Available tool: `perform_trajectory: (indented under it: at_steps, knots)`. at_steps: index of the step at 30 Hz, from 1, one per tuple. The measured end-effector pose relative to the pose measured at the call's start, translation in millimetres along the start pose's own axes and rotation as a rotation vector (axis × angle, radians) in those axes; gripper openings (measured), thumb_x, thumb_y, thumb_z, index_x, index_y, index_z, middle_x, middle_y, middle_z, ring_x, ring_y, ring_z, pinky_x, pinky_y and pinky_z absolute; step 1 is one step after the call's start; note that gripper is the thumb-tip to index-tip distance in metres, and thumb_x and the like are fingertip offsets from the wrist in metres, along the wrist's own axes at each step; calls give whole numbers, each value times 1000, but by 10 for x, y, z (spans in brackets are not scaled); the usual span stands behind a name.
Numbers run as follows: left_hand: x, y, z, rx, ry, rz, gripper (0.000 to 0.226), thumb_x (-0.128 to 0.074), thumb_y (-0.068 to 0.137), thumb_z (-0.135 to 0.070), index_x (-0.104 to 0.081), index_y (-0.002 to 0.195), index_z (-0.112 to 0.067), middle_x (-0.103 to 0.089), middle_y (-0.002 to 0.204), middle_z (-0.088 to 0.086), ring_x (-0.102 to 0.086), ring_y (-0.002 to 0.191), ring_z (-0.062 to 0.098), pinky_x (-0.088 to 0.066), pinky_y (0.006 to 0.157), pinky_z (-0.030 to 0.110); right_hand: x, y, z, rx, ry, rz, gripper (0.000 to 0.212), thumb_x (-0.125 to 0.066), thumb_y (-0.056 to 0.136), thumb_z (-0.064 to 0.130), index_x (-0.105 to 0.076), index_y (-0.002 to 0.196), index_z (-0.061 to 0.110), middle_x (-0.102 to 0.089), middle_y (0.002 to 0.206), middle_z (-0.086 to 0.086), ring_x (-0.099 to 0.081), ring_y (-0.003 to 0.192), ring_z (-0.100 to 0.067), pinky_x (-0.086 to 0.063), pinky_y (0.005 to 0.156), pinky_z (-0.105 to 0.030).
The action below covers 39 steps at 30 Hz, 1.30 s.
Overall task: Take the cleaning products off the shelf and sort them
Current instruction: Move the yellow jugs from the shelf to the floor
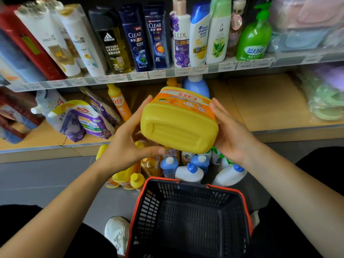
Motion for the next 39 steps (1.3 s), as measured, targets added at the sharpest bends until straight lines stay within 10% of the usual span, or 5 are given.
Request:
perform_trajectory:
  at_steps: [4, 8, 13, 22, 39]
  knots:
    - [52, 69, -106, -131, 283, -146, 119, -82, 63, -67, -29, 158, -21, -42, 138, 12, -40, 131, 19, -36, 116, 33, -7, -69, -47, -107, -75, 84, 59, -64, 85, 48, -56, 138, 26, -73, 119, -8, -72, 104, -23, -61, 74, -38]
    - [58, 90, -88, -66, -95, -227, 90, -92, 59, -53, -56, 134, -21, -64, 131, 3, -62, 124, 24, -54, 99, 42, -92, -211, -50, -189, -217, 242, 69, -62, 82, 57, -53, 137, 16, -70, 113, -29, -72, 103, -38, -62, 70, -32]
    - [26, -19, 32, 147, -45, -297, 87, -93, 55, -52, -63, 127, -14, -73, 118, 4, -71, 109, 22, -60, 89, 51, -126, -233, -84, 105, -577, 83, 37, -73, 85, 35, -70, 115, 13, -71, 83, -18, -73, 75, -26, -62, 66, -36]
    - [-22, 6, -72, 113, 124, -332, 81, -91, 55, -54, -65, 123, -19, -73, 114, -4, -70, 105, 14, -61, 86, 45, -113, -178, -349, 620, -1179, 137, 64, -55, 102, 33, -26, 158, 22, -29, 163, 3, -26, 151, -12, -31, 120, -46]
    - [-110, -44, -175, 7, 350, -104, 86, -92, 56, -57, -65, 128, -18, -71, 115, -9, -68, 107, 9, -58, 85, 42, -268, -265, -347, 1045, -1307, 399, 51, -77, 87, 24, -63, 134, 11, -52, 148, -12, -55, 126, -33, -44, 101, -54]
Point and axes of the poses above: each hand's wrist, its own y-axis towards the middle knuckle, its own x-axis out of the back of the hand, z = x × y, the point moved 1 cm from there along y, towards the middle knuckle
